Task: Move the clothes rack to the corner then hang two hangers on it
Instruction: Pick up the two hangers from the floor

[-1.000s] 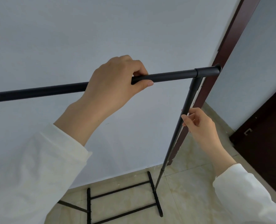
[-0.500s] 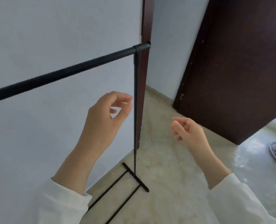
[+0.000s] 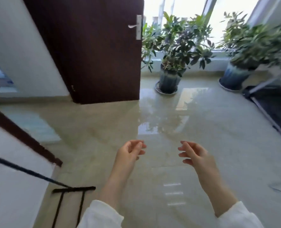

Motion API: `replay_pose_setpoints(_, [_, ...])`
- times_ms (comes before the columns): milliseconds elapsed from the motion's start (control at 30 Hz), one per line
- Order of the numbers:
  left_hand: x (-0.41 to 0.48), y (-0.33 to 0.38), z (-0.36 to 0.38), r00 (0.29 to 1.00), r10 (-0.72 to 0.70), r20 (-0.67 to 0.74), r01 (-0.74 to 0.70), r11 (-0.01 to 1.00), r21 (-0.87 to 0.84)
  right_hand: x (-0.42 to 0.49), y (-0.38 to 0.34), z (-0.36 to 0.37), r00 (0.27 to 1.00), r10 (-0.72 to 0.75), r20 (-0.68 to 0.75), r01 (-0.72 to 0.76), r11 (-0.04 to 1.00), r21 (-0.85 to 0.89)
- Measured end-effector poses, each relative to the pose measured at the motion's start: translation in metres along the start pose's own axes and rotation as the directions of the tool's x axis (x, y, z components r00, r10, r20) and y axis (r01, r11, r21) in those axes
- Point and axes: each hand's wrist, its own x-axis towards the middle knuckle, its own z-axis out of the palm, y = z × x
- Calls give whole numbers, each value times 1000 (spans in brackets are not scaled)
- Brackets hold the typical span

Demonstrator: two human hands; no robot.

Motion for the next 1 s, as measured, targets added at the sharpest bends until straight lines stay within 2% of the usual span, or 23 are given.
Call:
replay_pose_setpoints(100, [-6,2,100,985,-40,169,35,999,30,-14,18,-97,980,20,-200,1,994,105])
replay_pose_setpoints(233, [-28,-10,244,923,-74,378,45,995,86,-40,56,-235,894,61,-444,26,982,188])
replay_pose_setpoints(300, [-50,-29,312,869,-117,481,54,988,142,-66,87,-298,832,114,-544,17,973,230])
replay_pose_setpoints(367, [-84,-56,389,776,-189,602,60,972,227,-106,119,-367,722,194,-664,10,957,290])
replay_pose_setpoints(400, [-92,-61,409,749,-209,628,75,970,233,-116,126,-384,686,209,-697,18,953,304])
replay_pose_setpoints(433, [-92,-64,411,753,-202,627,54,968,247,-118,128,-387,677,239,-696,-1,946,323])
replay_pose_setpoints(467, [-118,-74,474,670,-246,701,37,954,298,-147,144,-440,573,267,-775,22,940,340])
replay_pose_setpoints(500, [-123,-76,491,656,-258,709,29,948,318,-153,146,-452,542,270,-795,34,939,342])
replay_pose_setpoints(533, [-125,-77,503,651,-267,711,41,947,318,-156,148,-461,545,273,-793,46,934,353])
replay_pose_setpoints(800, [-146,-114,691,423,-384,821,-42,897,441,-167,191,-585,256,419,-871,137,876,462])
replay_pose_setpoints(1000, [-138,-116,814,314,-429,847,-98,873,478,-148,182,-692,87,459,-884,215,858,467])
